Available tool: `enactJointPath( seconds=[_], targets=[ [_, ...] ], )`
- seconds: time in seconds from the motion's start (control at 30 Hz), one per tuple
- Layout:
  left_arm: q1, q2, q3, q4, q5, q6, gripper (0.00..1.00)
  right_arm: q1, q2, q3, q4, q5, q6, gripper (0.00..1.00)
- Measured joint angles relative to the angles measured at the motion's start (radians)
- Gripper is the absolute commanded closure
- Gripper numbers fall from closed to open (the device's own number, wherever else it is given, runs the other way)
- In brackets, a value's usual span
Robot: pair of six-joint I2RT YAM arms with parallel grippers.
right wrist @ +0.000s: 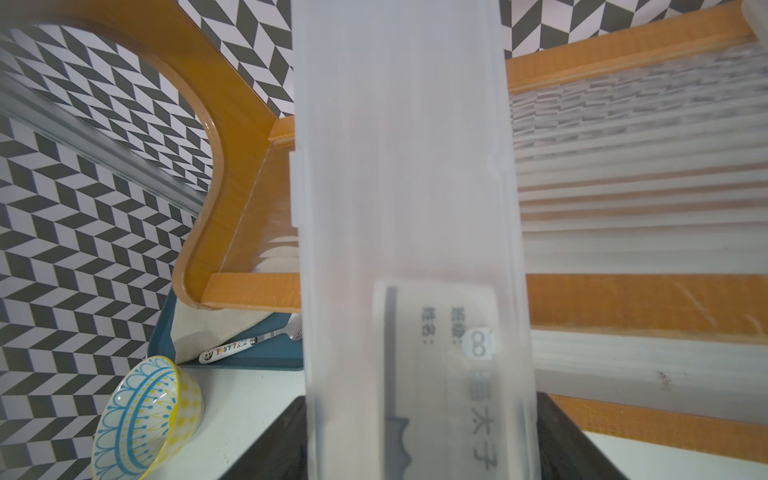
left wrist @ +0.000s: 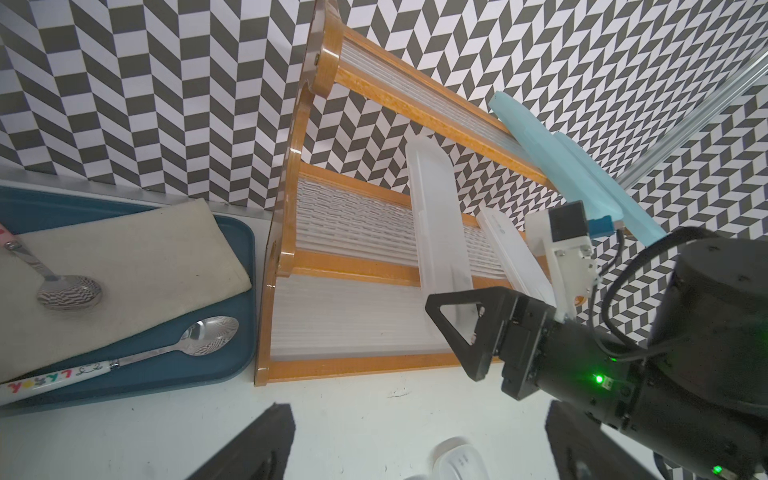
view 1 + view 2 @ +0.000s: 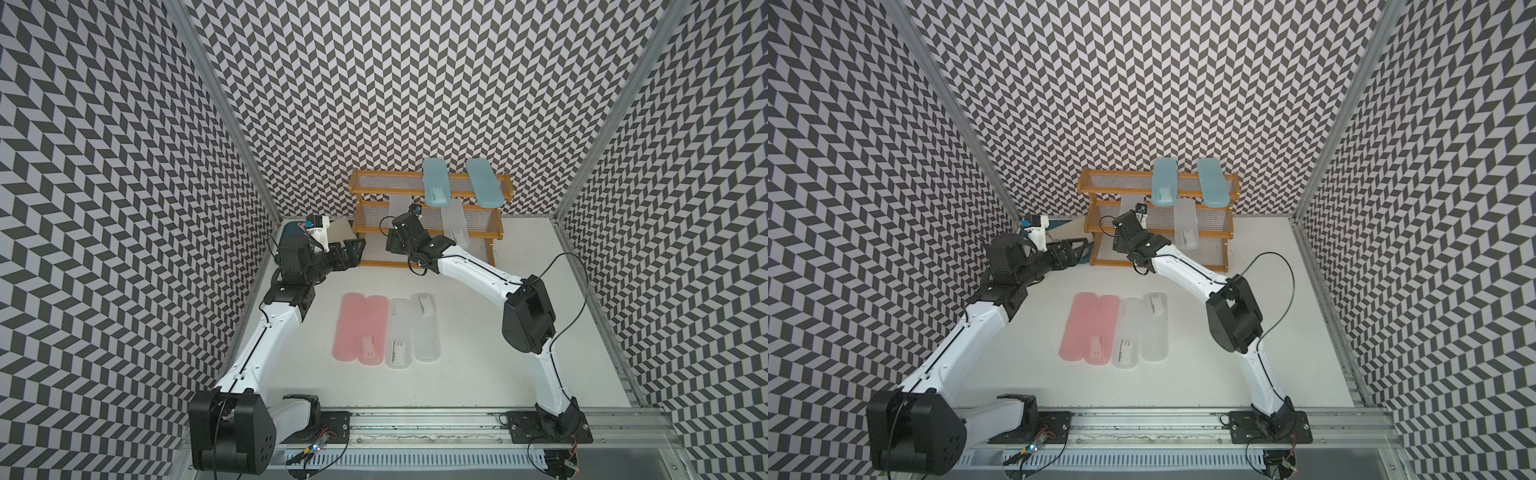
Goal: Place the pencil cases on the shelf according to color
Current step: Place the pencil case on the shelf.
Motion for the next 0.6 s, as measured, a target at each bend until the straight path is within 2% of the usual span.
enactJointPath(
  seconds=[0.17,0.37,0.6],
  targets=[
    [0.0,0.0,0.0,0.007,0.018,-0.003,0.01,-0.01,0.035,0.058,-0.017,-0.004,0.0,0.18],
    [0.0,0.01,0.0,0.015,0.052,-0.017,0.0,-0.022,0.059,0.1,-0.021,-0.04,0.0,0.06],
    [0.0,0.059,0.0,0.011,0.085,-0.029,0.0,-0.027,0.059,0.106,-0.022,-0.084,0.01,0.02]
  ],
)
